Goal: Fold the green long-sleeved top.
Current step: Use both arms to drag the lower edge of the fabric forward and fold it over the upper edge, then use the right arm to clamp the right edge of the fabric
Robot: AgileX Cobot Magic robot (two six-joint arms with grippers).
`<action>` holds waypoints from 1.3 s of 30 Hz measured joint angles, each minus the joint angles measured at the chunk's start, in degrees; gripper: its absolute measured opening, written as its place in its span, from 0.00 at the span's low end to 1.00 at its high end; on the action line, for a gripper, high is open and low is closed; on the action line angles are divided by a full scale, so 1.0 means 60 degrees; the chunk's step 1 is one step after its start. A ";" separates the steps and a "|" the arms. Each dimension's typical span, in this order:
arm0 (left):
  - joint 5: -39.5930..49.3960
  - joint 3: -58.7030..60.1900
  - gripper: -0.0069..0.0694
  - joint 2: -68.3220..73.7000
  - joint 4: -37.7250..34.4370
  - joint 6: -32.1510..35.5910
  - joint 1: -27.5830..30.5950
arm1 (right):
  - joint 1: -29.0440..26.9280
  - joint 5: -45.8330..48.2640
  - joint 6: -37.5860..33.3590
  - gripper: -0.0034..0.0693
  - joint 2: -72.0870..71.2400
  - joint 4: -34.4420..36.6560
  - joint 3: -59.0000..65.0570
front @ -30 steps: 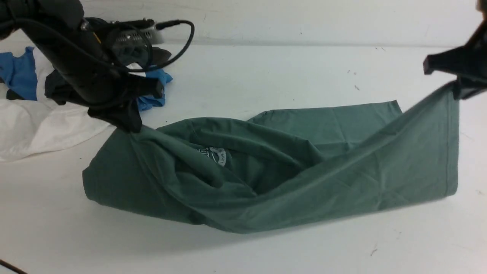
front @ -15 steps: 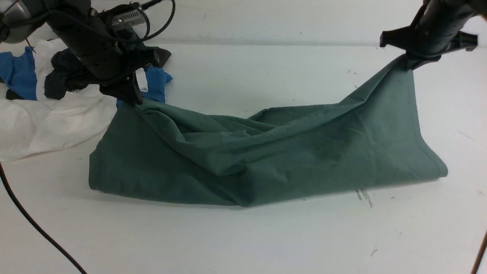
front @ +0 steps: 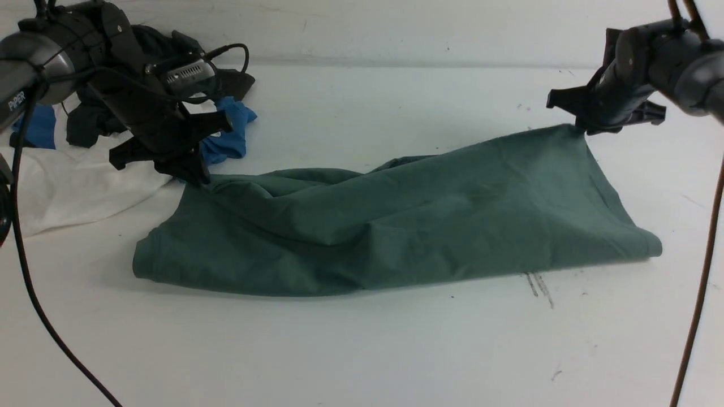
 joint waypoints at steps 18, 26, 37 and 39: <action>0.1101 -0.1247 0.23 -0.2203 0.0510 0.0962 -0.0303 | 0.0000 0.3157 -0.3163 0.19 -0.2644 0.0325 -0.0070; 0.1101 0.2340 0.09 -0.2268 -0.0535 0.2483 -0.2280 | -0.0100 0.3371 -0.3487 0.03 -0.3235 0.0501 0.0799; -0.0651 0.0213 0.09 0.0615 -0.0074 0.2230 -0.2381 | -0.0107 0.3370 -0.3487 0.03 -0.3215 0.1157 0.1776; -0.0963 -0.0627 0.09 0.0831 0.0017 0.1879 -0.2206 | -0.0117 0.3370 -0.3487 0.03 -0.3134 0.1186 0.1806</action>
